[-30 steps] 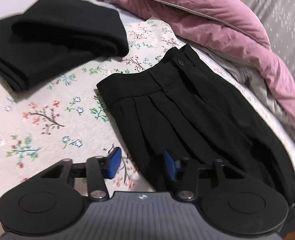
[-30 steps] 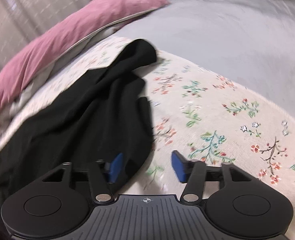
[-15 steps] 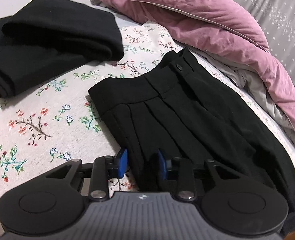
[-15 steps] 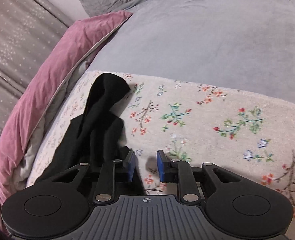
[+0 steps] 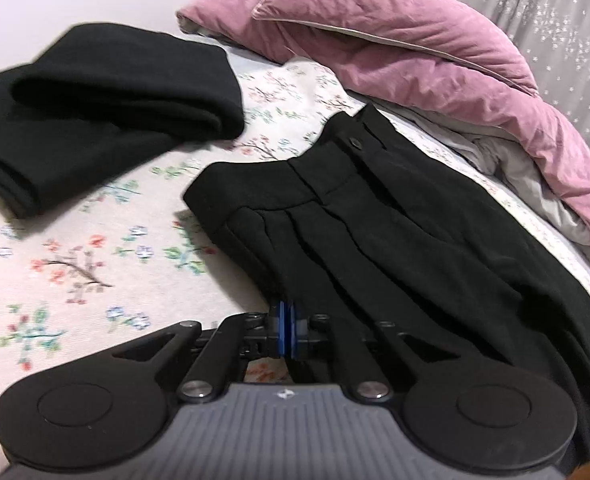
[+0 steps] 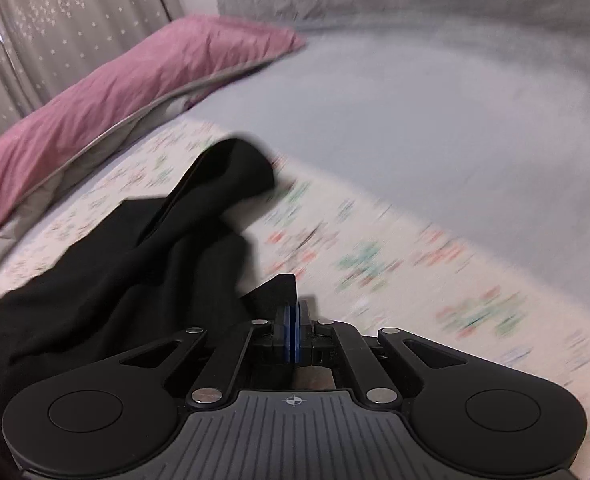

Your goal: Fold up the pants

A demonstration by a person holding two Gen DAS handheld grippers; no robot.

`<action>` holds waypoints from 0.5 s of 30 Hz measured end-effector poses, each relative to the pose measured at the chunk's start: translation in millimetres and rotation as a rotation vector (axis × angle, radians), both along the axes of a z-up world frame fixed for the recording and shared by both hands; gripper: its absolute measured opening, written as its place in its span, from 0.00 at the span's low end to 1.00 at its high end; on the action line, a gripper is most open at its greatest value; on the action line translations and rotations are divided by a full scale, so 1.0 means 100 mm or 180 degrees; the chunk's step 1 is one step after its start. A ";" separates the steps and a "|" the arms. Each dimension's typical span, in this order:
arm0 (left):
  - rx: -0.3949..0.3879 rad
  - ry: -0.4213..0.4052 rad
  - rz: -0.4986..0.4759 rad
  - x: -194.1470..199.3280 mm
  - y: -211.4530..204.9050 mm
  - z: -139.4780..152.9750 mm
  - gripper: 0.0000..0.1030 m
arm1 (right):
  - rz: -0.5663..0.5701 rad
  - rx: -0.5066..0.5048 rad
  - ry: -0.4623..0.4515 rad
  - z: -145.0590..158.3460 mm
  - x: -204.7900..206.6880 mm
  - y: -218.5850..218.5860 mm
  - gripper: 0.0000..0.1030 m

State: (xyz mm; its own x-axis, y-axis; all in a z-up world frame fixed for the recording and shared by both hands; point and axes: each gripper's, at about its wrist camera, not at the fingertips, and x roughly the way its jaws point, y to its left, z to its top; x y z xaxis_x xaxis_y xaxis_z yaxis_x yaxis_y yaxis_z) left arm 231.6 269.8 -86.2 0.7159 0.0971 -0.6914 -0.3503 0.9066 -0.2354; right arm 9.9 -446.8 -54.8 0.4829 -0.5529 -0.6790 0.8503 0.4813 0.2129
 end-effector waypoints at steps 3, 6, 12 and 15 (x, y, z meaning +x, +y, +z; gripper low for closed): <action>0.0048 0.0017 0.0034 -0.10 0.00 0.05 0.21 | -0.0076 -0.0160 0.0150 0.14 -0.15 -0.04 0.00; 0.0094 0.0050 0.0047 -0.21 -0.01 0.10 0.21 | -0.0091 -0.0262 0.0237 0.25 -0.27 -0.08 0.00; 0.0228 0.0147 0.0037 -0.48 -0.06 0.22 0.21 | -0.0034 -0.0500 0.0537 0.40 -0.41 0.01 0.00; 0.0291 0.0218 -0.0025 -0.64 -0.06 0.28 0.21 | -0.0020 -0.0569 0.0687 0.43 -0.49 0.06 0.00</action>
State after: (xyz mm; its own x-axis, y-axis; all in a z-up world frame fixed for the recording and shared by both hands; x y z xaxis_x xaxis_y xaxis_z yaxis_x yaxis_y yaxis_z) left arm 167.2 263.9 -58.4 0.6683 0.1566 -0.7272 -0.3555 0.9260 -0.1272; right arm -39.2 -440.9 -11.7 0.3340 -0.6757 -0.6572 0.8698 0.4896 -0.0613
